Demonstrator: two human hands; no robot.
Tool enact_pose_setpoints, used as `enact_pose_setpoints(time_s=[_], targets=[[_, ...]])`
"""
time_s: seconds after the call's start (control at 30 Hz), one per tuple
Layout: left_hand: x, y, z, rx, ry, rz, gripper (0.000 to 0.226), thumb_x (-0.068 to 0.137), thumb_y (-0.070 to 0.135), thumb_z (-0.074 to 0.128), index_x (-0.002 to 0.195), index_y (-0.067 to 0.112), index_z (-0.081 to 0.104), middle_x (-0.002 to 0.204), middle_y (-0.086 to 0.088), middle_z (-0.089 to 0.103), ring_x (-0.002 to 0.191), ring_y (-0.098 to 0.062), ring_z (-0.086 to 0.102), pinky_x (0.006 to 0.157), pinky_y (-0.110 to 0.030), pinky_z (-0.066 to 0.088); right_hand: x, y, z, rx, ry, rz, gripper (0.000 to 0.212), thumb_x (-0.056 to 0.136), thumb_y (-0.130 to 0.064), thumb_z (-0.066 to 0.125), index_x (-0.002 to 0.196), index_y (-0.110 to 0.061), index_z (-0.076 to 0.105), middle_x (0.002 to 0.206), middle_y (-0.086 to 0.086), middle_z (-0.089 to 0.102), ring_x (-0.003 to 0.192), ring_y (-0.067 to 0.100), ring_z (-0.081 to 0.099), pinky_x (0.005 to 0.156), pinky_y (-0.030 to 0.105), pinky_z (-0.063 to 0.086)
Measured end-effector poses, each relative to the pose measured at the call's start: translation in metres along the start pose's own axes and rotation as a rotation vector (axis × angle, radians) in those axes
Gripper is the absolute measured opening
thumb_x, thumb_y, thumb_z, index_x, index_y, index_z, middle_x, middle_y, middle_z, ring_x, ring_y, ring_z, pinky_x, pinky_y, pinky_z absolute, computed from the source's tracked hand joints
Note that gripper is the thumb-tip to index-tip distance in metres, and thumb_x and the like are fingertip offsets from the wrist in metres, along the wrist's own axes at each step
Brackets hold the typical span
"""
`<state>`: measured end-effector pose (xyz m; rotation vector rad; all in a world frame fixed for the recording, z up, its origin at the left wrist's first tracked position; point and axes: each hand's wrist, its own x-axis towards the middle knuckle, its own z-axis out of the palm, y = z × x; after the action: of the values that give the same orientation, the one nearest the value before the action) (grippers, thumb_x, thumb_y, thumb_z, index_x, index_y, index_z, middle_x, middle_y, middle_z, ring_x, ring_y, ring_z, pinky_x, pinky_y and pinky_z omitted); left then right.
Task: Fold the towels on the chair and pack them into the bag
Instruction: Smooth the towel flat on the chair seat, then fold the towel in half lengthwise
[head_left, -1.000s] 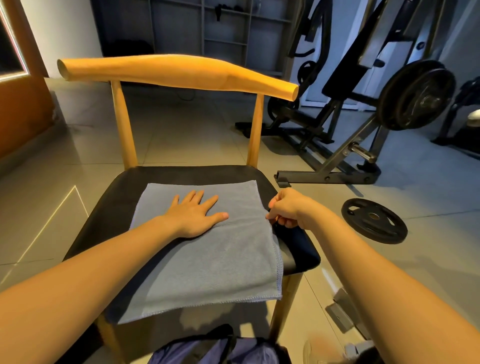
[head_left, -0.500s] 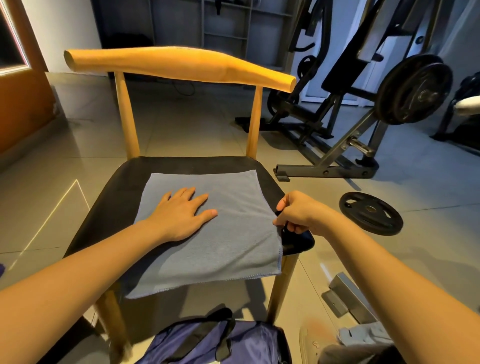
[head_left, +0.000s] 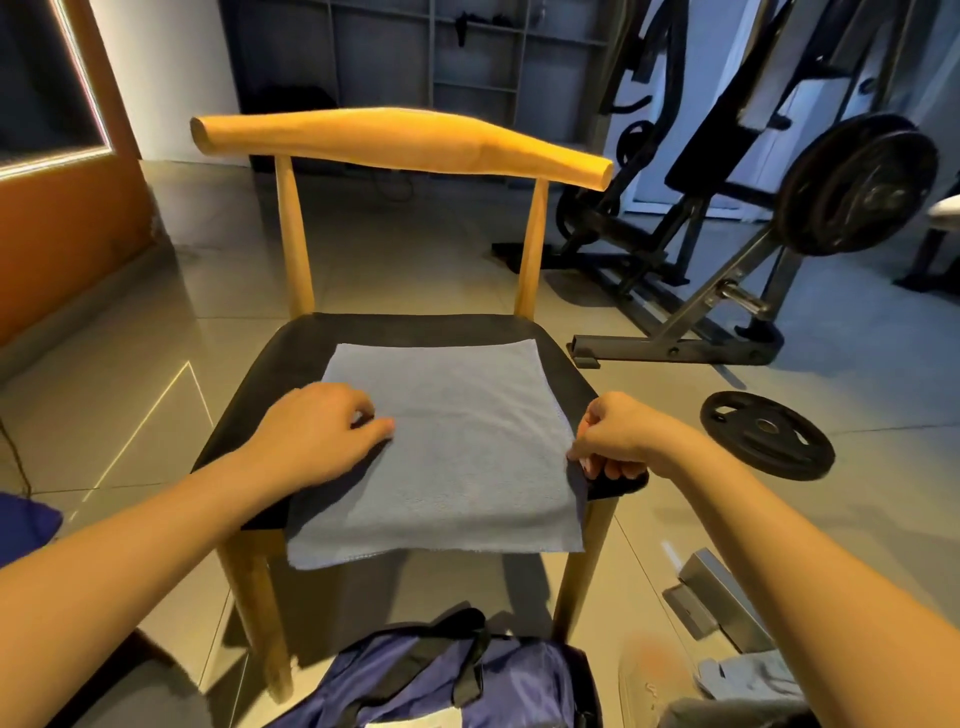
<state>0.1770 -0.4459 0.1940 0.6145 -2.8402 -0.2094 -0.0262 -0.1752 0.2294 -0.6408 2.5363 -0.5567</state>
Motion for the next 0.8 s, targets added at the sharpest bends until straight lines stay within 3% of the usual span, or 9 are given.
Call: enact_pose_setpoints(time_s=[0.1, 0.23, 0.37, 0.5, 0.57, 0.63, 0.73, 0.8], targets=[[0.04, -0.01, -0.001, -0.075, 0.089, -0.091, 0.034, 0.095, 0.052, 0.06, 0.105, 0.023, 0.074, 0.093, 0.003, 0.074, 0.082, -0.013, 0.064, 0.072, -0.032, 0.053, 0.019, -0.008, 0.001, 0.085, 0.138, -0.03, 0.015, 0.092, -0.017, 0.072, 0.088, -0.004, 0.067, 0.072, 0.012, 0.067, 0.055, 0.017, 0.059, 0.048, 0.025, 0.047], [0.101, -0.037, 0.006, -0.066, 0.028, -0.246, 0.04, 0.095, 0.043, 0.064, 0.124, 0.016, 0.067, 0.118, -0.007, 0.07, 0.101, -0.027, 0.065, 0.085, -0.039, 0.054, 0.056, -0.014, 0.0, 0.285, 0.281, -0.079, 0.009, 0.092, -0.011, 0.07, 0.095, -0.003, 0.068, 0.085, 0.018, 0.071, 0.068, 0.023, 0.065, 0.058, 0.032, 0.055], [0.143, -0.062, 0.011, -0.186, -0.079, -0.377, 0.025, 0.09, 0.033, 0.069, 0.109, 0.016, 0.07, 0.107, -0.007, 0.073, 0.097, -0.028, 0.065, 0.087, -0.038, 0.054, 0.099, -0.022, -0.008, 0.367, 0.311, -0.131, 0.005, 0.093, -0.009, 0.07, 0.095, -0.01, 0.066, 0.093, 0.014, 0.071, 0.081, 0.023, 0.068, 0.069, 0.034, 0.057], [0.163, -0.069, 0.007, -0.388, -0.214, -0.405, 0.015, 0.081, 0.017, 0.081, 0.088, 0.007, 0.072, 0.09, -0.008, 0.07, 0.085, -0.025, 0.063, 0.075, -0.034, 0.051, 0.145, -0.034, -0.018, 0.369, 0.296, -0.119, 0.025, 0.09, -0.02, 0.075, 0.108, -0.012, 0.06, 0.105, 0.013, 0.067, 0.098, 0.03, 0.068, 0.088, 0.046, 0.059], [0.168, -0.073, 0.002, -0.414, -0.273, -0.416, 0.021, 0.078, 0.021, 0.085, 0.08, 0.006, 0.07, 0.082, -0.011, 0.066, 0.081, -0.026, 0.06, 0.069, -0.034, 0.047, 0.161, -0.043, -0.021, 0.306, 0.244, -0.098, 0.031, 0.088, -0.024, 0.079, 0.106, -0.012, 0.057, 0.104, 0.011, 0.065, 0.098, 0.027, 0.065, 0.086, 0.043, 0.057], [0.17, -0.075, -0.005, -0.464, -0.33, -0.41, 0.026, 0.081, 0.026, 0.085, 0.087, 0.004, 0.072, 0.087, -0.014, 0.067, 0.086, -0.027, 0.06, 0.071, -0.035, 0.046, 0.171, -0.052, -0.027, 0.251, 0.165, -0.092, 0.026, 0.086, -0.022, 0.081, 0.101, -0.006, 0.066, 0.094, 0.011, 0.065, 0.087, 0.023, 0.061, 0.074, 0.035, 0.051], [0.165, -0.075, -0.027, -0.752, -0.364, -0.443, 0.025, 0.091, 0.026, 0.076, 0.103, 0.004, 0.072, 0.098, -0.011, 0.07, 0.094, -0.023, 0.066, 0.07, -0.028, 0.053, 0.177, -0.057, -0.048, 0.263, 0.105, -0.075, 0.012, 0.086, -0.018, 0.08, 0.084, -0.009, 0.072, 0.079, 0.008, 0.064, 0.076, 0.021, 0.055, 0.067, 0.033, 0.045], [0.161, -0.081, -0.042, -0.963, -0.354, -0.447, 0.024, 0.093, 0.027, 0.071, 0.106, 0.007, 0.069, 0.091, -0.006, 0.07, 0.082, -0.017, 0.068, 0.061, -0.022, 0.052, 0.179, -0.058, -0.067, 0.369, 0.084, -0.063, 0.009, 0.086, -0.017, 0.079, 0.083, -0.011, 0.072, 0.078, 0.006, 0.065, 0.074, 0.02, 0.055, 0.068, 0.033, 0.046]])
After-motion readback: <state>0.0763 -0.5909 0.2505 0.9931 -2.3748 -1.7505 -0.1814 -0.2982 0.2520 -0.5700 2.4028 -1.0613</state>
